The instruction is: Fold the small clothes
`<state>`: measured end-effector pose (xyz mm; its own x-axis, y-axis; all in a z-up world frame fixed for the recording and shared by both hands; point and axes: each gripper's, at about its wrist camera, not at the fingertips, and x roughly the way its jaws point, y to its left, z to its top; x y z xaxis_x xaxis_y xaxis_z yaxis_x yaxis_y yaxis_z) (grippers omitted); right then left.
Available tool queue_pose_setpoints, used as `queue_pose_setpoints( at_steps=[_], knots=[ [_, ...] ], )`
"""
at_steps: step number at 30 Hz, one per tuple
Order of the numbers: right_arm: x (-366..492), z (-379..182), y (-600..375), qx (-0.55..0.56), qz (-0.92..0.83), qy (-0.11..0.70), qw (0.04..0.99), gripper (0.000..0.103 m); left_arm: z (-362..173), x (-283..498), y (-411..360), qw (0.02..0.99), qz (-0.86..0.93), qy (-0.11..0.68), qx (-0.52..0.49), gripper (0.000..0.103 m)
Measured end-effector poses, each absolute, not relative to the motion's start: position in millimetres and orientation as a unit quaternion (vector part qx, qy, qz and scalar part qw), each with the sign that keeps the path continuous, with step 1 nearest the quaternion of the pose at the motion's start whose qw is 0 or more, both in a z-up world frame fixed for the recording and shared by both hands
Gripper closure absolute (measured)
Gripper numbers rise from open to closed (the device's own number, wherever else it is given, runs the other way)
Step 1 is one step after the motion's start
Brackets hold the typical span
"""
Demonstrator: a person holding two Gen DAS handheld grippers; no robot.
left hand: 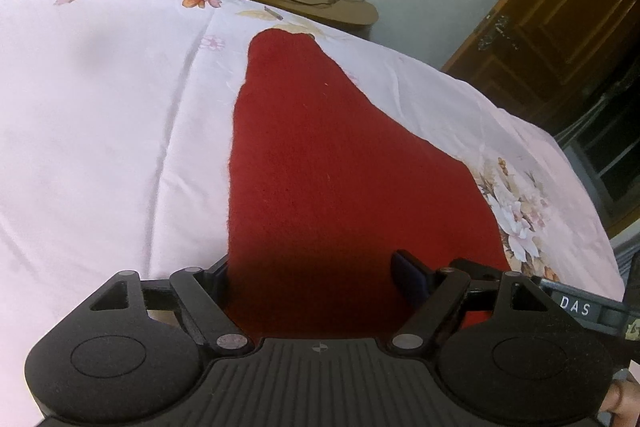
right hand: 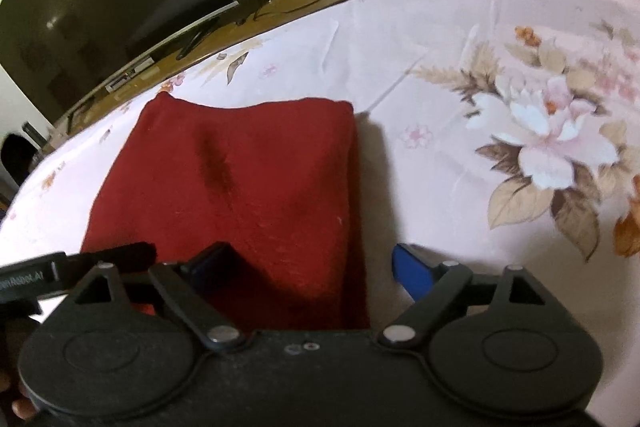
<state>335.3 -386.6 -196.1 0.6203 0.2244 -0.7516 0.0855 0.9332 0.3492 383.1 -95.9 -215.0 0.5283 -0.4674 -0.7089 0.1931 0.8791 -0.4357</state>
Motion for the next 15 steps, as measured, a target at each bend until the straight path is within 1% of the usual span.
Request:
queue_pose_setpoints(
  at_steps=[1,2,3,5,7,9,11,12,14,15],
  knots=[
    [336,-197,-387,0.184,0.042,0.433,0.881,0.02,-215,383,-96,0.861,-0.192,0.446,-0.154,0.024],
    [337,-198,-387,0.19,0.047,0.432,0.88,0.027,-215,384,-97,0.861,-0.192,0.445,-0.153,0.024],
    [337,-198,-387,0.198,0.054,0.431,0.879,0.037,-215,384,-98,0.862,-0.192,0.444,-0.152,0.024],
    [339,-198,-385,0.212,0.062,0.43,0.875,0.04,-215,383,-100,0.864,-0.191,0.442,-0.149,0.025],
    [339,-196,-382,0.204,0.064,0.428,0.878,0.046,-214,382,-101,0.865,-0.19,0.44,-0.15,0.029],
    [337,-193,-380,0.208,0.069,0.423,0.879,0.059,-211,379,-102,0.869,-0.19,0.433,-0.146,0.035],
    [335,-189,-377,0.206,0.068,0.417,0.883,0.064,-208,376,-103,0.873,-0.192,0.427,-0.138,0.043],
    [333,-188,-376,0.205,0.067,0.413,0.885,0.065,-206,375,-102,0.874,-0.191,0.424,-0.138,0.045],
    [331,-185,-375,0.209,0.067,0.407,0.887,0.067,-202,374,-99,0.875,-0.191,0.421,-0.142,0.053],
    [329,-183,-374,0.21,0.069,0.403,0.888,0.067,-200,373,-97,0.876,-0.192,0.419,-0.143,0.054]
  ],
)
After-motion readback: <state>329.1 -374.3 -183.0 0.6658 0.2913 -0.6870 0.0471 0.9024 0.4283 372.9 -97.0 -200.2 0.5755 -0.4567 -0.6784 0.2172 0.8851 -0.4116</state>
